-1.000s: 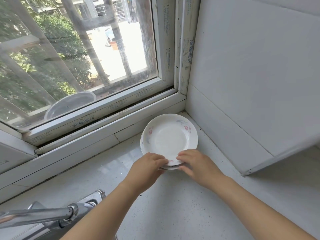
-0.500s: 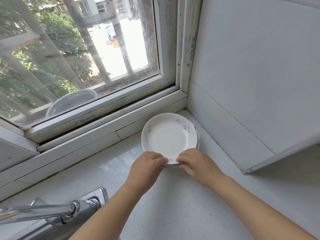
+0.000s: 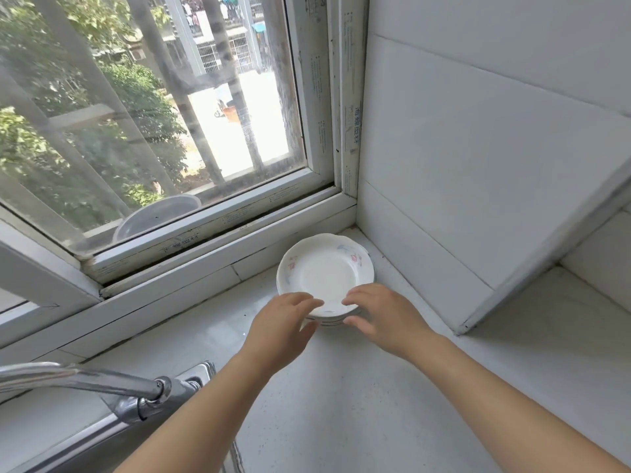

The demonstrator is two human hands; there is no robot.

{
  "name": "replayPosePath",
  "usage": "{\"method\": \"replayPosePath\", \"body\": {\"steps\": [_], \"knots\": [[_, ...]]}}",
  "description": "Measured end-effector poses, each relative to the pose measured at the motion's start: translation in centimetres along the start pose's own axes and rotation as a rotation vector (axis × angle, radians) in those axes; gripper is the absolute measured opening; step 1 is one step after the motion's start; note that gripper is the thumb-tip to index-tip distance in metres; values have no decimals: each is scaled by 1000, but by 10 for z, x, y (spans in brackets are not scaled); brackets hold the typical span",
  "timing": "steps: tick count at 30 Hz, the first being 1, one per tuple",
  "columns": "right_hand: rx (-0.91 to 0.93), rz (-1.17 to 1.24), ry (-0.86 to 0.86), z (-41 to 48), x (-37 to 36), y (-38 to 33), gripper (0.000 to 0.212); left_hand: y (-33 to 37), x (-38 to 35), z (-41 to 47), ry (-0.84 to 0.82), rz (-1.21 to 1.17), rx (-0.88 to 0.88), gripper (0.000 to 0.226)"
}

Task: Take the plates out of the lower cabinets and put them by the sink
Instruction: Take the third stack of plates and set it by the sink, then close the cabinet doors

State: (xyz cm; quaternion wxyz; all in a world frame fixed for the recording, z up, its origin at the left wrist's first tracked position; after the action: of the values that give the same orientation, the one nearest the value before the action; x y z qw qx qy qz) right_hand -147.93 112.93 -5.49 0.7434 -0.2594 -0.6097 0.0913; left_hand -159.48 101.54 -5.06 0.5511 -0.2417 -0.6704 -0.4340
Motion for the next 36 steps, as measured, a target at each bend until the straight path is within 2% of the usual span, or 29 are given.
{"method": "replayPosePath", "body": {"steps": [5, 14, 23, 27, 31, 36], "knots": [[5, 45, 62, -32, 28, -30, 34, 12, 35, -40, 87, -6, 48, 37], [-73, -9, 150, -115, 64, -98, 42, 50, 77, -123, 168, -99, -26, 44], [-372, -94, 190, -238, 50, -193, 47, 70, 88, -226, 86, -114, -278, 56], [-496, -101, 204, -289, 22, -245, 49, 65, 89, -282, 25, -173, -378, 56], [-623, -77, 239, -337, -4, -287, 48, 63, 81, -324, -48, -228, -438, 44], [-804, -54, 291, -413, -24, -338, 48, 94, 55, -385, -191, -240, -587, 44]]}}
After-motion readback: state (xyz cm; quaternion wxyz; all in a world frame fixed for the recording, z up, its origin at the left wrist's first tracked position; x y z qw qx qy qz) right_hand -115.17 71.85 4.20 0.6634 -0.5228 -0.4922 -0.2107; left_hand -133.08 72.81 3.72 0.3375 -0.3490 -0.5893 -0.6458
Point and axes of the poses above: each hand's wrist, its own z-axis towards the middle knuckle, its own x-axis out of the back of the hand, y = z × x, the point moved 6 cm from there along z, towards the middle knuckle, and after that the axes turned 12 degrees about x, right-handed, at the moved point
